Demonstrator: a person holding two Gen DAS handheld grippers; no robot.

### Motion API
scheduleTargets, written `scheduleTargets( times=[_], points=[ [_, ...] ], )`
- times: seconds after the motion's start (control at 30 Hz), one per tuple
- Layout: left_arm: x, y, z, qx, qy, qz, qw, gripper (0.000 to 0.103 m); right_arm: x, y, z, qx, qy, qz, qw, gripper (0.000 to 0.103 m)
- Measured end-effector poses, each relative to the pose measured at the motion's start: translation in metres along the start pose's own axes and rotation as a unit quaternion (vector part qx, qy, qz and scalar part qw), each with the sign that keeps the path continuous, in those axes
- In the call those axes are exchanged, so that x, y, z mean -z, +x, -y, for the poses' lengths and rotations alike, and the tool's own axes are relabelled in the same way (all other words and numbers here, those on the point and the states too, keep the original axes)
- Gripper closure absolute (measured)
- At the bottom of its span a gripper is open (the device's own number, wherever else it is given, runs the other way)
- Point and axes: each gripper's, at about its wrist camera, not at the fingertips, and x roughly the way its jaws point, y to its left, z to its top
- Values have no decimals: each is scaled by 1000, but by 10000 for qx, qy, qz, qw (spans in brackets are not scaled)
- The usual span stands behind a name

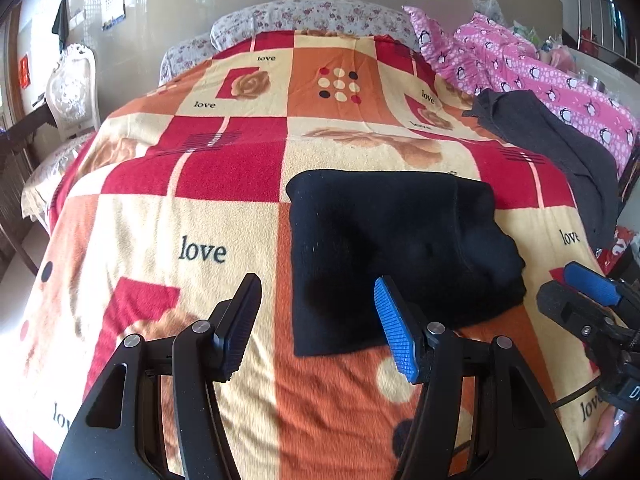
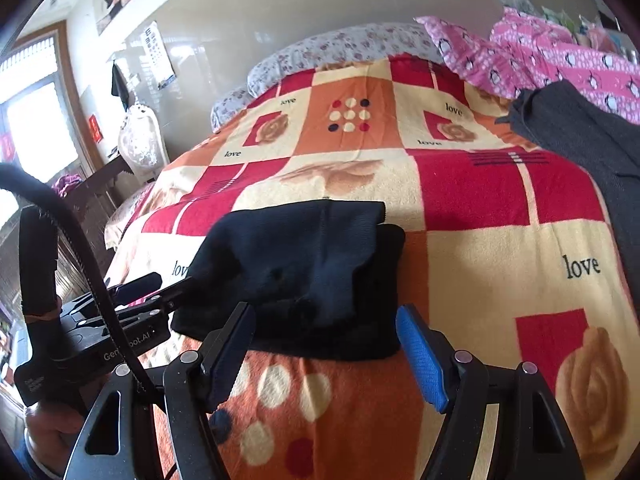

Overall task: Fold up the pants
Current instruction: 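Release the folded pants and withdraw both grippers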

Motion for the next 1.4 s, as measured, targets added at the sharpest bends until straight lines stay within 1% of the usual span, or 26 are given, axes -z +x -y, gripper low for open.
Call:
scheduleTargets(
  times=[0.13, 0.2, 0.33, 0.5, 0.6, 0.87, 1.4],
  points=[
    [13, -22, 0, -98, -33, 140, 9998, 44, 12, -9, -10, -118, 52, 7, 9999, 32],
    [19, -32, 0, -126, -41, 213, 9997, 44, 16, -12, -14, -98, 40, -9, 9999, 32],
    [29, -45, 0, -113, -86, 258, 9996, 44, 25, -19, -20, -88, 35, 78, 9999, 32],
    [38, -57, 1, -157, -69, 295, 9994, 44, 32, -26, -24, -82, 69, 62, 9999, 32],
    [39, -59, 1, -81, -93, 261, 9996, 44, 34, -26, -25, -72, 60, 17, 10000, 32],
    [43, -63, 1, -120, -117, 273, 9995, 44, 42, -25, -30, -60, 0, -43, 10000, 32],
    [44, -63, -1, -168, -95, 311, 9993, 44, 42, -18, -33, -122, 23, -107, 9999, 31]
  ],
)
